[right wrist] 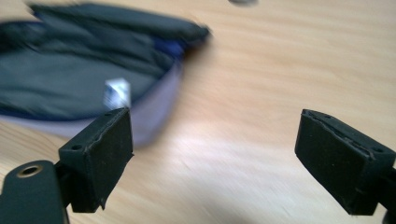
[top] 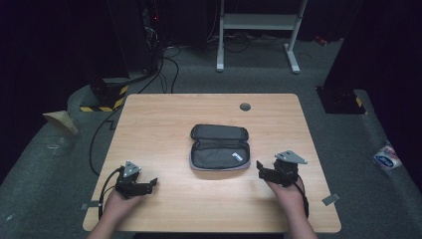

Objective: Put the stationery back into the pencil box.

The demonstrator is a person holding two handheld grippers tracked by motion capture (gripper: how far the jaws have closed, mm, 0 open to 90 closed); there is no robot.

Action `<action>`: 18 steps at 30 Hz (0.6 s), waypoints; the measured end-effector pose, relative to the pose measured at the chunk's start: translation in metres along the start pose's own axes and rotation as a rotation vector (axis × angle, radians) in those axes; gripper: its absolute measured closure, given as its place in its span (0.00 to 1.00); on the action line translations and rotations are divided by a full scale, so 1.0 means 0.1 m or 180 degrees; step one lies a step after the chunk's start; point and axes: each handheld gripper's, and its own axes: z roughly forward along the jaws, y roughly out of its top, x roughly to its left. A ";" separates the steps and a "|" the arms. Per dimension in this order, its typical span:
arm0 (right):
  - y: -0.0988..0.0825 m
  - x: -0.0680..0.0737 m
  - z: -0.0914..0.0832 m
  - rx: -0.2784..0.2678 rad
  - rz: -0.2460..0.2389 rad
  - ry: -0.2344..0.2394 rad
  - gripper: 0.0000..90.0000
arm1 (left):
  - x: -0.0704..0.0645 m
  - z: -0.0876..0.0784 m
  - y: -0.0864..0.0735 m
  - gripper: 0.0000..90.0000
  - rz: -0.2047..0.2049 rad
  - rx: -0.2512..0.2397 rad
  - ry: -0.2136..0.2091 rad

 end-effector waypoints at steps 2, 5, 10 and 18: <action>-0.09 -0.08 -0.02 0.0077 -0.0036 -0.0104 0.12 | 0.00 0.00 0.00 0.16 0.0002 0.0000 0.0001; -0.23 -0.17 -0.05 0.0233 -0.0089 -0.0280 0.12 | 0.00 0.01 0.00 0.14 -0.0015 0.0016 0.0020; -0.47 -0.25 -0.03 0.0578 -0.0063 -0.0299 0.10 | 0.00 0.02 0.01 0.09 -0.0046 0.0041 0.0052; -0.51 -0.24 -0.06 0.0603 0.0158 -0.0342 0.10 | -0.01 0.01 0.00 0.09 -0.0040 0.0038 0.0047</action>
